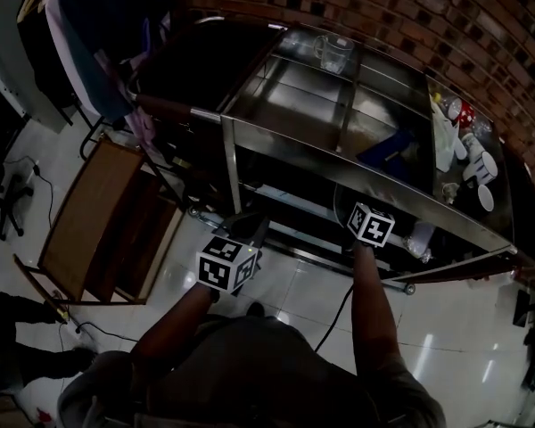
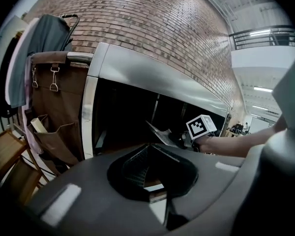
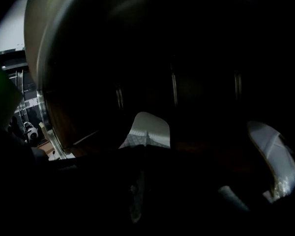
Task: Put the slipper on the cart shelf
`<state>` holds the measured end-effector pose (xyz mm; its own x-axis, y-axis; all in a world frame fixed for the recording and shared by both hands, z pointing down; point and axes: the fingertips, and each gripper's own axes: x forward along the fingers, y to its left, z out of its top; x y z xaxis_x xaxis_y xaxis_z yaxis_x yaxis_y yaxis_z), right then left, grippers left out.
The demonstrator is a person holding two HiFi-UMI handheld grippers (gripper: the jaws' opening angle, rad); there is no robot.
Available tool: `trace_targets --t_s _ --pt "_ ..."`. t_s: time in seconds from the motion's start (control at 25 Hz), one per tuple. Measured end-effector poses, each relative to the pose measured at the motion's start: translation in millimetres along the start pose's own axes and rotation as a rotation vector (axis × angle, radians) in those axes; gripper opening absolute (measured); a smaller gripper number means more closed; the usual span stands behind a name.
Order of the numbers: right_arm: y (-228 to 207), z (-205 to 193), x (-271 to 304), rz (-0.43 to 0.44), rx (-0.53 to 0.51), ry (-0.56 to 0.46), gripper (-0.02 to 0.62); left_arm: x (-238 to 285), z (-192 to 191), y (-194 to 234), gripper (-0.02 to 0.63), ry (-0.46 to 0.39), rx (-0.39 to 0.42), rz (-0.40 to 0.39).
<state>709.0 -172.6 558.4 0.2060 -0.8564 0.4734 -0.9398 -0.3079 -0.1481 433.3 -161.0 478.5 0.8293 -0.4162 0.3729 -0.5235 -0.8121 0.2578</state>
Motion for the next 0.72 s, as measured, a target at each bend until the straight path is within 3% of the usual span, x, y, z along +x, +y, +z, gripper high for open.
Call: trace_targets --t_s 0.32,0.72 --pt "6.5 6.3 1.7 0.07 0.055 -0.07 0.044 10.0 2.2 -0.3 0.008 0.015 0.002 -0.007" --pt "52.8 25.9 -76.1 0.115 0.032 -0.177 0.048 8.2 14.4 -22.6 0.008 0.012 0.04 -0.118"
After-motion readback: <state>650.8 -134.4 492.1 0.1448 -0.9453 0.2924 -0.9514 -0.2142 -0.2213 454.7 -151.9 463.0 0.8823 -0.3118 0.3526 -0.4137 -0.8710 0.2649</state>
